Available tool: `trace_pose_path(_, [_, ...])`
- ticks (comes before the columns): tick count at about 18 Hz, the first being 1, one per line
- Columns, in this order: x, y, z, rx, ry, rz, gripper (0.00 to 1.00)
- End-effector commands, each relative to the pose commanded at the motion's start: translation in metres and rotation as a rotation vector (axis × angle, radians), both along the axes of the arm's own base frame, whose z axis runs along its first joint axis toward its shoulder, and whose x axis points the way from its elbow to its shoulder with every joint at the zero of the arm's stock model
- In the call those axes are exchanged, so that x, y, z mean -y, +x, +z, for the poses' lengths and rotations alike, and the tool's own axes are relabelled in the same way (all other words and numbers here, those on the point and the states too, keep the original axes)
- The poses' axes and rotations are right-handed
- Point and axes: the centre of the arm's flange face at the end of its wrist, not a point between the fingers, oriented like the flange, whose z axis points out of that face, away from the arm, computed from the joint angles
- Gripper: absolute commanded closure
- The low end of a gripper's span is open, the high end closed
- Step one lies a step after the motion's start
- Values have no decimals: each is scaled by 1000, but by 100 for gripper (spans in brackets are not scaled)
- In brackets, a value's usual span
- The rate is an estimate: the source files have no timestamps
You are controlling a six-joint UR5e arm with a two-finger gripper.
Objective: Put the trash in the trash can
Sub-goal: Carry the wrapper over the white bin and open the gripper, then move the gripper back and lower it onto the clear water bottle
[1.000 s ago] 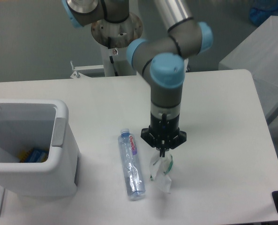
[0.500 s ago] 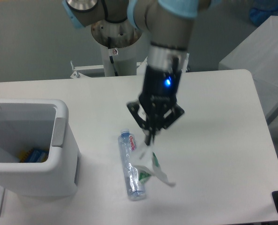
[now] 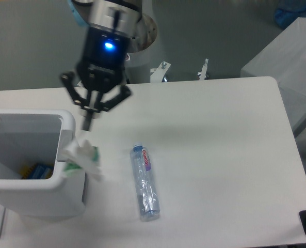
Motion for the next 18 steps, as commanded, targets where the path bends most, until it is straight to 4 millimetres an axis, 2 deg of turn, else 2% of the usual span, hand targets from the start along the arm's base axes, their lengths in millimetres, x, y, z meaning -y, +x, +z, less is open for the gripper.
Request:
trace_pose_path(1, [-3,10,-3,-2,-4,-23,100])
trace_pose_path(4, [-15,46,-28,-32,-37,-141,100])
trace_pose_path(7, [-19,65,-45,-23,-60,-185,99])
trace_pose_path(8, [-19,66,-47,-19,-64,-186,94])
trace_pose_path(9, [-20,66,-48,-17,-65,-187,83])
trace_pose_path(11, [-20,65,-49,-18,-65,-186,54])
trace_pose_path(13, [-20,66,-48,-17,-66,-185,32])
trace_pose_path(15, [-20,65,-45,-14,-62,-178,22])
trace_pose_path(18, [-20,63,-40,-23,-59,-165,15])
